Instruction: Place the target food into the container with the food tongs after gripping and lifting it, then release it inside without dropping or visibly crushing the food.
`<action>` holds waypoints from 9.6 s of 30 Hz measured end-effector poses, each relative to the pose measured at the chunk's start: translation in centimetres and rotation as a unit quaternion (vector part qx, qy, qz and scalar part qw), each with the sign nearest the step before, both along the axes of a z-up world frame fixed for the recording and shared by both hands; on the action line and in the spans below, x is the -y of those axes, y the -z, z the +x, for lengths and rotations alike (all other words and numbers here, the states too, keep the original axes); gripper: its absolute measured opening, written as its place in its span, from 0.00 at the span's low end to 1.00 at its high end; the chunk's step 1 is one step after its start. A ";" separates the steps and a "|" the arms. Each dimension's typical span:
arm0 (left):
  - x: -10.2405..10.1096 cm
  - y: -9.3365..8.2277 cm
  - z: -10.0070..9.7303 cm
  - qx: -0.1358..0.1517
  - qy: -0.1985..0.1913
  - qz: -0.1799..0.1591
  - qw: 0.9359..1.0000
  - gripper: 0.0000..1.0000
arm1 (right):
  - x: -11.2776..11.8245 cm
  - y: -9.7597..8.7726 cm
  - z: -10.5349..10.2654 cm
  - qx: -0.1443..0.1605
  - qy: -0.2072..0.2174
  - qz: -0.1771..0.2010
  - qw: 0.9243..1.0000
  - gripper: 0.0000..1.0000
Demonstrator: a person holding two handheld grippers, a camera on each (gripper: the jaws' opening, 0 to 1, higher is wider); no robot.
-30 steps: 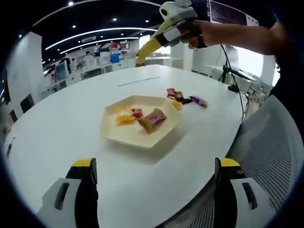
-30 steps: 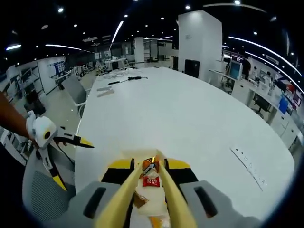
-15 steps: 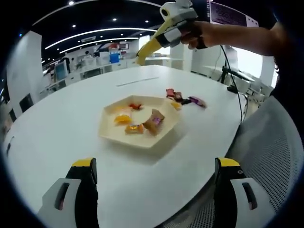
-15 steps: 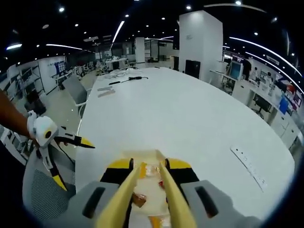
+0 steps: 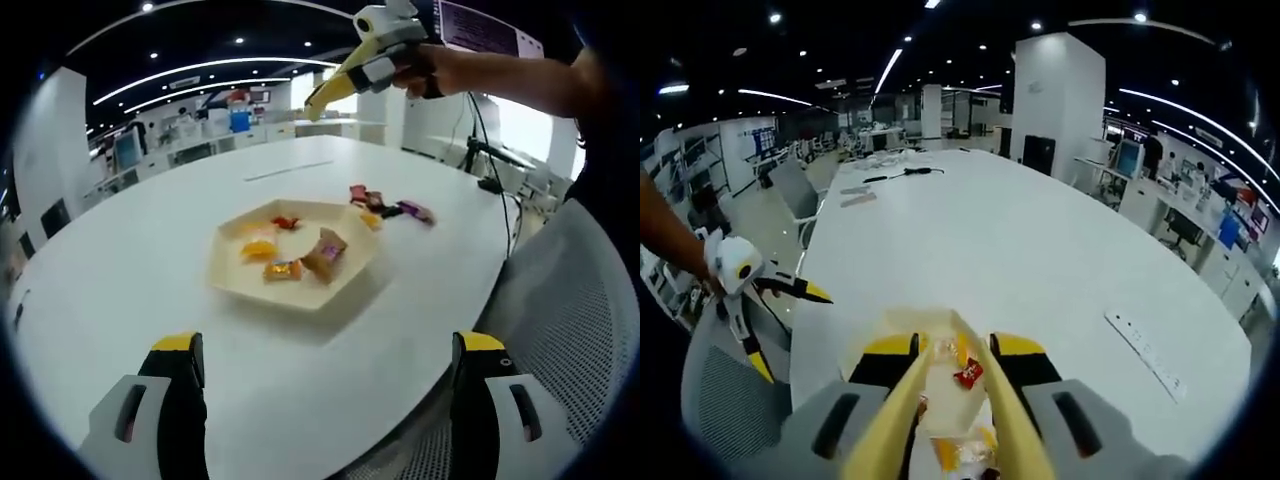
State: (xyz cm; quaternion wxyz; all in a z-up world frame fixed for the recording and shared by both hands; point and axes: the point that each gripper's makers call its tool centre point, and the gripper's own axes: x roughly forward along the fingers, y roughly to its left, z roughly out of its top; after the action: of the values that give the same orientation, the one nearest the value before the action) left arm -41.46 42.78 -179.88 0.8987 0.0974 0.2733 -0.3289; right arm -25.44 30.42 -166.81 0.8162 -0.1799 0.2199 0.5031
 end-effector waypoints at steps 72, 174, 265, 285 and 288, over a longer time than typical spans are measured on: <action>-0.3 -0.2 0.2 0.009 -0.006 0.005 1.000 0.99 | 17.0 11.2 -6.7 -0.045 0.231 -0.025 0.972 0.29; -0.2 -0.1 0.1 0.002 -0.008 0.000 1.000 0.99 | 19.3 11.8 -3.6 -0.076 0.223 -0.065 0.970 0.23; -1.1 0.1 0.4 0.012 -0.013 0.013 1.000 0.99 | -1.2 2.5 -0.4 -0.016 0.010 -0.037 0.999 0.27; -1.1 0.2 0.4 0.009 -0.011 0.017 1.000 0.99 | 6.5 2.9 -0.9 -0.004 0.019 -0.026 0.999 0.28; -1.0 0.2 0.3 0.009 -0.011 0.017 1.000 0.99 | 7.7 3.2 -1.2 -0.007 0.026 -0.022 0.999 0.28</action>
State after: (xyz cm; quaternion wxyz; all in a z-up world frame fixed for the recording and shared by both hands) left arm -41.14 43.76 -180.07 0.9027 0.1122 0.2720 -0.3140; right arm -26.61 22.74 -169.99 0.8233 -0.1889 0.2409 0.4780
